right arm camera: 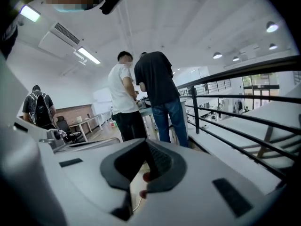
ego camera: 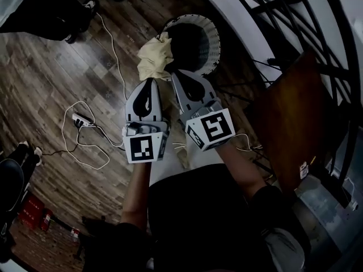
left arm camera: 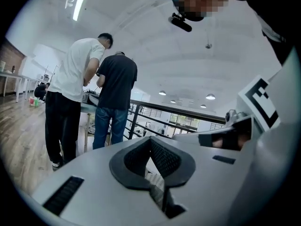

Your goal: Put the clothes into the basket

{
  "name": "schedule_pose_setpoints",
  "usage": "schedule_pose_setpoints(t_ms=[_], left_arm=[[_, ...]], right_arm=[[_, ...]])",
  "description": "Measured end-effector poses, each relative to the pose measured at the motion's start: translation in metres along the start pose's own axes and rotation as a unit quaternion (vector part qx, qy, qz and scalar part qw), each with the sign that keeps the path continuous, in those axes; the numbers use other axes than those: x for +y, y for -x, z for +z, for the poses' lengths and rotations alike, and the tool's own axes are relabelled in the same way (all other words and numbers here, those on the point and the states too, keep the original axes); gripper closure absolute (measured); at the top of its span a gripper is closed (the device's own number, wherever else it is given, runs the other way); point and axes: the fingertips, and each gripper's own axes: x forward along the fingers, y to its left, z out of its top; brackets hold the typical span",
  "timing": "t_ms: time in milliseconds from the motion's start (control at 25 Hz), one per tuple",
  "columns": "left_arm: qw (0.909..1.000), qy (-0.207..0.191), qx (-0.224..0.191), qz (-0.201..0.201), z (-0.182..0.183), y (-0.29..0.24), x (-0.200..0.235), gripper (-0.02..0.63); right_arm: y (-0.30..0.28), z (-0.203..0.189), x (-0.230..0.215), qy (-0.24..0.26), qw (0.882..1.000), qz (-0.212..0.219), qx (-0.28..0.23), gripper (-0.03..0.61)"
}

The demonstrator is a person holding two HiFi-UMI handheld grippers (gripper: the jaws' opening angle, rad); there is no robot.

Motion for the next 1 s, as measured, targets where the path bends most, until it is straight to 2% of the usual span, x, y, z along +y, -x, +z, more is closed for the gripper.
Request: schedule_pose_setpoints(t_ms=[160, 240, 360, 520, 720, 880, 1000], left_arm=[[1.0, -0.007, -0.002, -0.007, 0.03, 0.011, -0.013, 0.603], [0.9996, -0.018, -0.018, -0.01, 0.047, 0.017, -0.022, 0.603], [0.9991, -0.022, -0.034, -0.014, 0.069, 0.023, -0.033, 0.603], [0.9988, -0.022, -0.037, -0.023, 0.089, 0.036, -0.053, 0.603], [0.9977, -0.025, -0.047, -0.043, 0.112, 0.052, -0.081, 0.603], [0.9962, -0.028, -0.052, -0.065, 0.131, 0.063, -0.105, 0.603], [0.9952, -0.043, -0.062, -0.063, 0.15, 0.06, -0.109, 0.603]], right_arm=[[0.027, 0.03, 0.015, 0.048, 0.998, 0.004, -0.034, 0.569], [0.041, 0.045, 0.024, 0.067, 0.997, 0.0, -0.049, 0.569], [0.057, 0.07, 0.035, 0.071, 0.995, 0.005, -0.076, 0.569], [0.08, 0.095, 0.049, 0.088, 0.993, 0.018, -0.08, 0.569], [0.115, 0.131, 0.056, 0.09, 0.989, 0.018, -0.117, 0.569], [0.14, 0.148, 0.052, 0.093, 0.987, 0.014, -0.127, 0.569], [0.143, 0.165, 0.045, 0.084, 0.987, 0.015, -0.134, 0.569]])
